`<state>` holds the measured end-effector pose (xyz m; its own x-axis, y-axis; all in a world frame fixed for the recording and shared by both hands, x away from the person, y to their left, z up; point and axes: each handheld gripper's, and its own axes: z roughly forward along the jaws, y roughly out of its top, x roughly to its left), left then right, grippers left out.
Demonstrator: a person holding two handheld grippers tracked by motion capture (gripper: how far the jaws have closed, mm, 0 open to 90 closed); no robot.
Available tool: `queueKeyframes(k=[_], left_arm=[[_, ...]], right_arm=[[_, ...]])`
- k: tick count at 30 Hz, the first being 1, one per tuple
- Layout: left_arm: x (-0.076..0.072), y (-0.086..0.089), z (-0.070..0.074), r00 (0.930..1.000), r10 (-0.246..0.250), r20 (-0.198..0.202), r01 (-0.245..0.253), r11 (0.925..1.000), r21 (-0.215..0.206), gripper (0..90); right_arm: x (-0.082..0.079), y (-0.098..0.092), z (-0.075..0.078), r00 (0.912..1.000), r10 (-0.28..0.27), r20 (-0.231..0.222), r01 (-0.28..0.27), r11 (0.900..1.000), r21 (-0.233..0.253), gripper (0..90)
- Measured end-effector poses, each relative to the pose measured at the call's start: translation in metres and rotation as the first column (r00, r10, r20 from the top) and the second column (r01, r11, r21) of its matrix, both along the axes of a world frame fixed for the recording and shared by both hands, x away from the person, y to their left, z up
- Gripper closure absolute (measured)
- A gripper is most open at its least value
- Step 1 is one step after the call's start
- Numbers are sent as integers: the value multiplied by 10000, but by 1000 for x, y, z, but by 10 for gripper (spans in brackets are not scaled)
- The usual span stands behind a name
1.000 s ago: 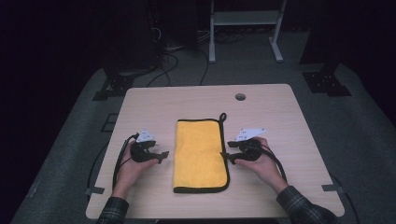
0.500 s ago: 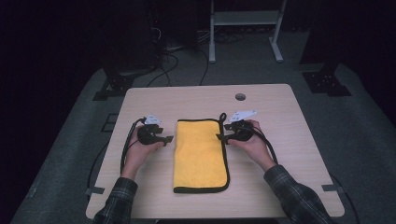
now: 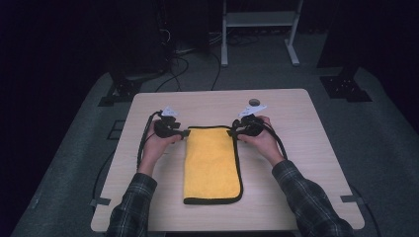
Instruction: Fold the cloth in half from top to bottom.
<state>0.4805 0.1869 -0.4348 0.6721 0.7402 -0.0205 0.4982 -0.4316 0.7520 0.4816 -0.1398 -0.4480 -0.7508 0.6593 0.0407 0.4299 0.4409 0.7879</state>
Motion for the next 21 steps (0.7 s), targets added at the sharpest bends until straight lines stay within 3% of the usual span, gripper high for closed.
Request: queueKeyframes(k=[9,14,21], left_arm=[[19,-11,-12,9996,137,-247,-135,9999,97,395],[25,-12,-23,9977,370,-566,-358,9991,228,402],[28,-14,-31,9965,396,-741,-366,9985,415,407]], right_arm=[[28,12,-20,9992,-256,-303,247,9993,-294,377],[36,18,-28,9980,-460,-425,426,9960,-790,340],[37,15,-32,9979,-463,-463,439,9977,-511,325]])
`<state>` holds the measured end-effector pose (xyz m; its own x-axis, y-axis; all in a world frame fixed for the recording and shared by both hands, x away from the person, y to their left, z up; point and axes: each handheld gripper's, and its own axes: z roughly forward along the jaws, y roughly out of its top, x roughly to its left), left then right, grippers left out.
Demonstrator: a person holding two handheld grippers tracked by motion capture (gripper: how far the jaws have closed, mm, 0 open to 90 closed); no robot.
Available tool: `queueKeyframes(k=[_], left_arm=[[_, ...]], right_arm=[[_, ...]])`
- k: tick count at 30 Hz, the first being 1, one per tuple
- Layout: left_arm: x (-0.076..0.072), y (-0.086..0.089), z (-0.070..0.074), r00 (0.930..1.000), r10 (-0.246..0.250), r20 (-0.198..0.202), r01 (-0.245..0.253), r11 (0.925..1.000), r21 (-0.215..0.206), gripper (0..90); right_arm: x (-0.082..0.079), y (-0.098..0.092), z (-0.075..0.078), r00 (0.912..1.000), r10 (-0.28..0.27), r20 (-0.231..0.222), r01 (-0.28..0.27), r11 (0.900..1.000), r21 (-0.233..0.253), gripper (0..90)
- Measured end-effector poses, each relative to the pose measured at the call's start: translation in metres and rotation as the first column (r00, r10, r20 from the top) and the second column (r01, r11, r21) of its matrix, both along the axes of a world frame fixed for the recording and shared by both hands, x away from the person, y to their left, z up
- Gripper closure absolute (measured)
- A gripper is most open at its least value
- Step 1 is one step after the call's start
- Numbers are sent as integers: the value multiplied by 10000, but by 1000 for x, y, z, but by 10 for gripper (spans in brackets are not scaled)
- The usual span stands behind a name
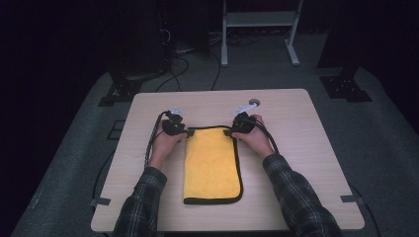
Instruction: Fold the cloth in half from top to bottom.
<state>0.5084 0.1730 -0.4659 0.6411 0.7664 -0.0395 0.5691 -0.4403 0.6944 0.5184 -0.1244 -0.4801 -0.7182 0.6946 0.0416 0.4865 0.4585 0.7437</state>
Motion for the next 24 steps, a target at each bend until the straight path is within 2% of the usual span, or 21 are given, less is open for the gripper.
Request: queueKeyframes(k=[2,6,9,13,15,19,24], left_arm=[[1,0,-2,10000,-37,-76,37,10000,-25,412],[2,-1,-2,9998,-141,-149,139,9998,-155,464],[2,-4,0,9988,-382,-295,379,9992,-106,568],[1,-8,2,9973,-380,-630,369,9992,-175,734],[0,-9,2,9966,-347,-753,331,9992,-228,796],[-1,-11,4,9964,-205,-820,186,9995,-244,826],[-1,-8,12,9982,-278,-539,256,9988,-413,829]], right_arm=[[-1,0,-1,10000,-8,77,8,10000,-1,339],[-4,0,0,10000,88,39,-88,9999,89,425],[-4,-1,2,9998,164,-97,-163,9998,123,519],[-5,-1,3,9984,318,-467,-299,9988,396,690],[-6,-1,3,9976,320,-612,-290,9983,496,742],[-7,1,3,9972,317,-680,-283,9983,501,768],[-5,1,8,9969,344,-714,-312,9984,462,768]])
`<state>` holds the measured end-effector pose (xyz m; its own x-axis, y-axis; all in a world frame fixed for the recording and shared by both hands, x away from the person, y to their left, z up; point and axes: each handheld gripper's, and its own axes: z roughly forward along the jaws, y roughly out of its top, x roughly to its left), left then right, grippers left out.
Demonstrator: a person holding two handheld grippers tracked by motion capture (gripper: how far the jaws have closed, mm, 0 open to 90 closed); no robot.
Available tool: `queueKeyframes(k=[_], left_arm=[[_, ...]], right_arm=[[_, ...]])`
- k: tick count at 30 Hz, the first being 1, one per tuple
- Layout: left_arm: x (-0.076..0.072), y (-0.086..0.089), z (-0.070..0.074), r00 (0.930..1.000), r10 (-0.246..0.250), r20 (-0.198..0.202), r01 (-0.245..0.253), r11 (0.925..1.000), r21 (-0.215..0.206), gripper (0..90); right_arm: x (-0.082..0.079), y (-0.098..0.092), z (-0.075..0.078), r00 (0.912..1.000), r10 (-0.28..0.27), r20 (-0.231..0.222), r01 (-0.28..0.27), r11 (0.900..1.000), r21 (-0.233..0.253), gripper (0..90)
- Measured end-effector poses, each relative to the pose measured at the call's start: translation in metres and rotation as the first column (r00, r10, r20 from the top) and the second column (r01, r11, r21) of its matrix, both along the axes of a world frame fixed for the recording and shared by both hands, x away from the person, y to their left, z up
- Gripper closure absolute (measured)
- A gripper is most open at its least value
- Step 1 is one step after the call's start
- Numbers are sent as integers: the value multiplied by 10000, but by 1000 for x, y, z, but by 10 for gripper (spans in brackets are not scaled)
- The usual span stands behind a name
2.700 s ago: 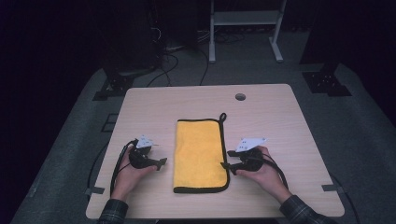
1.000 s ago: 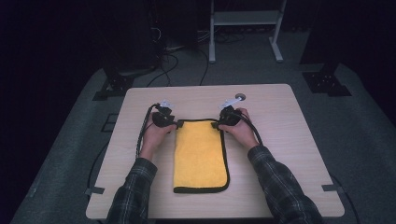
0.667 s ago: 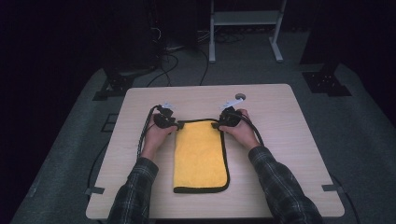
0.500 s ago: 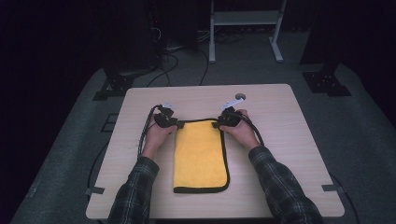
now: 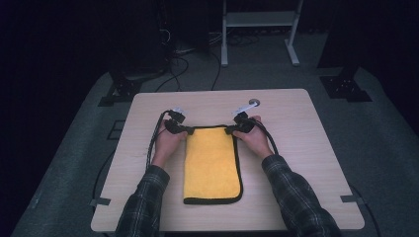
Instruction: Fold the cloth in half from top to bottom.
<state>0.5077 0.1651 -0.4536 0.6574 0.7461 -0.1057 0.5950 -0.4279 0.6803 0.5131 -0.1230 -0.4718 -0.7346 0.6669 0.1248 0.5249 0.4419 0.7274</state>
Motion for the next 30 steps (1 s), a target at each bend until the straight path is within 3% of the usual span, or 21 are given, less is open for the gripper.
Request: queueKeyframes(k=[8,13,18,30], left_arm=[[-1,3,31,9945,106,1038,-69,9993,-365,831],[-5,4,47,9910,-155,1327,201,9992,-334,832],[-19,8,53,9885,-684,1346,761,9957,-533,831],[-58,11,50,9822,-1321,1335,1443,9858,-862,833]], right_arm=[[7,-2,31,9976,-137,672,115,9994,335,765],[5,-4,46,9946,-58,1038,-2,9984,573,763],[-7,-11,49,9913,291,1283,-419,9943,984,763],[-43,-25,38,9881,982,1181,-1163,9805,1583,764]])
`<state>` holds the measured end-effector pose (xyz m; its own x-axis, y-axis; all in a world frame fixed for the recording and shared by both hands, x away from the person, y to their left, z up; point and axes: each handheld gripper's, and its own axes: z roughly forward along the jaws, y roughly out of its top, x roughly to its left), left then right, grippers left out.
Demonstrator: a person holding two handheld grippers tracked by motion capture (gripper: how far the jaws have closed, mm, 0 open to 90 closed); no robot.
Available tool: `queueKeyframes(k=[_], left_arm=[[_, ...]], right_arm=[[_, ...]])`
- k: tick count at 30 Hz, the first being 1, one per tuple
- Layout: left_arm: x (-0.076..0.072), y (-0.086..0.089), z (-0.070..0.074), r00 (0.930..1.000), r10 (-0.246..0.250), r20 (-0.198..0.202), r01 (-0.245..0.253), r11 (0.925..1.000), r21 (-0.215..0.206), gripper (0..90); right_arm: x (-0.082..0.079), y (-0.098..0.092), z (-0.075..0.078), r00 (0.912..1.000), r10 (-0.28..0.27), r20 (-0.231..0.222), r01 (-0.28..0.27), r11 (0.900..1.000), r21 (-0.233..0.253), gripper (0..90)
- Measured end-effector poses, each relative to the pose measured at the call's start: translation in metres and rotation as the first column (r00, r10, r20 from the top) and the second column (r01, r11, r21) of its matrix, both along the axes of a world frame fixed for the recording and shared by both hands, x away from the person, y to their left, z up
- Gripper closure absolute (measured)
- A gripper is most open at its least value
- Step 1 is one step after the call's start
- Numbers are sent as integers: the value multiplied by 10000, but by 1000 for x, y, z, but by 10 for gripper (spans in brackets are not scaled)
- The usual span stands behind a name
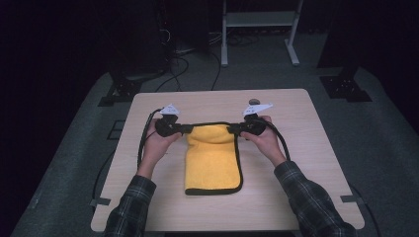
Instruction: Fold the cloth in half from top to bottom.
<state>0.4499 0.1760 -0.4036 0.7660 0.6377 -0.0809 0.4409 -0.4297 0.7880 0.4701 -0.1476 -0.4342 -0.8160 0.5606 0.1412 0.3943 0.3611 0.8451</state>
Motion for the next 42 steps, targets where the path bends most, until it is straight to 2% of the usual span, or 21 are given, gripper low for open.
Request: queueKeyframes(k=[2,4,11,13,17,19,32,38,42], left_arm=[[-6,0,-2,10000,-73,-3,73,10000,-8,833],[-14,0,-5,9998,-201,-1,201,9996,179,833],[-34,3,-17,9996,-184,-210,187,9998,108,834],[-40,3,-21,9994,-226,-264,232,9995,213,834],[-49,5,-26,9991,-235,-366,238,9997,61,834],[-55,6,-27,9987,-227,-452,225,9997,-52,833],[-91,7,-21,9979,-569,-310,563,9982,-181,832],[-108,6,-19,9972,-717,-215,716,9974,-77,832],[-114,6,-23,9956,-841,-402,840,9965,-36,831]], right_arm=[[-5,-1,-2,10000,74,-42,-74,10000,48,765],[-10,-2,-5,9999,146,-43,-145,9999,70,765],[-29,-2,-16,9988,458,-160,-456,9989,141,765],[-36,-2,-19,9985,531,-127,-530,9986,75,765],[-44,-1,-21,9979,641,-68,-641,9979,-48,765],[-47,-2,-20,9977,677,-67,-677,9977,-30,765],[-86,-4,-17,9932,1160,125,-1158,9932,-139,765],[-99,-4,-16,9904,1365,229,-1358,9903,-297,765],[-107,-5,-16,9884,1503,213,-1494,9881,-374,764]])
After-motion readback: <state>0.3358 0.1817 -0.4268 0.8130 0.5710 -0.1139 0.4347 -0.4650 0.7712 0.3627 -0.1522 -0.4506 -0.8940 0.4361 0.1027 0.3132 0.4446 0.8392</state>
